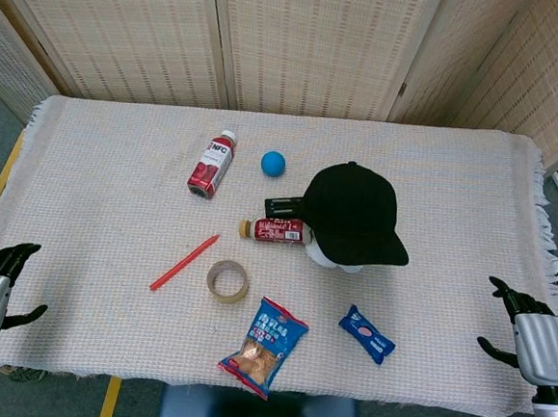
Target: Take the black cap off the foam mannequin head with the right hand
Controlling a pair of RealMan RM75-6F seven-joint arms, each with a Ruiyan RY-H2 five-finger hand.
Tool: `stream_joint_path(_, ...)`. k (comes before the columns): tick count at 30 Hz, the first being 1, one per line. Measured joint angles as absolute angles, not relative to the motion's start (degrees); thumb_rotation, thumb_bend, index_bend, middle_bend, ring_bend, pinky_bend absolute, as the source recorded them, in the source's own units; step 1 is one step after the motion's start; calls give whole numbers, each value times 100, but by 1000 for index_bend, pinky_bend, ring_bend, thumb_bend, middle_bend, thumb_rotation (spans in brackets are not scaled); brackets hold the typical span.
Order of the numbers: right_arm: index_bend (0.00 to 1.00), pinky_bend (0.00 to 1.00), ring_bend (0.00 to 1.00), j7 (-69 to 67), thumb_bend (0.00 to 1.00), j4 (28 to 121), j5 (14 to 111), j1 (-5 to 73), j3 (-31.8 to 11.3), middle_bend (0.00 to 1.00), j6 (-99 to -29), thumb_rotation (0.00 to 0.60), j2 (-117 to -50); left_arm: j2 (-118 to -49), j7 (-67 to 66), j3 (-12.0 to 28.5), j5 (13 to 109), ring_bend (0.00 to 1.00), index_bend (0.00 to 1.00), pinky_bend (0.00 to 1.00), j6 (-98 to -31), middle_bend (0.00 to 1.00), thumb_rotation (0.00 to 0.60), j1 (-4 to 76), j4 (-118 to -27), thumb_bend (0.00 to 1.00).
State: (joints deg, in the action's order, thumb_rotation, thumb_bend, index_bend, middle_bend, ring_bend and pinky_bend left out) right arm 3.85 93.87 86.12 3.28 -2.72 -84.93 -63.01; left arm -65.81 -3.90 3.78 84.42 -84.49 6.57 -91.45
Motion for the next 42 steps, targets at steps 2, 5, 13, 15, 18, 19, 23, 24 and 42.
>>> stream_joint_path(2,153,390,312,377,55,9382,8611,329,-276,320,-8494,600,-6305,-6583,-389,379,8440,188,196,208,-8449,207,600,658,-9147,91)
stream_joint_path(5,155,390,316,360,55,9364,8623,330,-283,321,-8508,600,-6316,-6580,-383,380,8447,188,196,208,-8466,207,600,654,-9151,92)
stream_joint_path(13,155,390,328,258,54,9250,8709,298,-269,329,-8611,600,-6387,-6524,-314,346,8510,188,196,208,-8562,207,600,599,-9189,91)
stream_joint_path(15,157,390,329,259,54,9245,8730,287,-268,329,-8641,600,-6393,-6517,-296,346,8526,188,196,208,-8579,207,600,595,-9188,91)
stream_joint_path(18,170,394,338,272,56,9244,8767,271,-269,329,-8698,600,-6400,-6503,-259,342,8539,188,196,208,-8587,207,600,590,-9188,92)
stream_joint_path(19,180,409,347,277,56,9244,8781,263,-273,330,-8734,600,-6405,-6501,-246,342,8540,188,196,208,-8591,207,600,588,-9187,92)
stream_joint_path(23,221,472,422,288,54,9226,8864,225,-301,345,-8919,600,-6440,-6501,-193,332,8543,188,197,208,-8581,207,600,584,-9166,91)
stream_joint_path(24,231,495,441,292,54,9220,8894,216,-308,349,-8970,600,-6448,-6499,-180,328,8545,188,197,208,-8570,207,600,586,-9164,91)
stream_joint_path(42,267,907,832,721,73,9818,9279,1001,-961,380,-8857,600,-6653,-6575,50,266,8625,193,210,209,-8527,207,600,602,-9029,90)
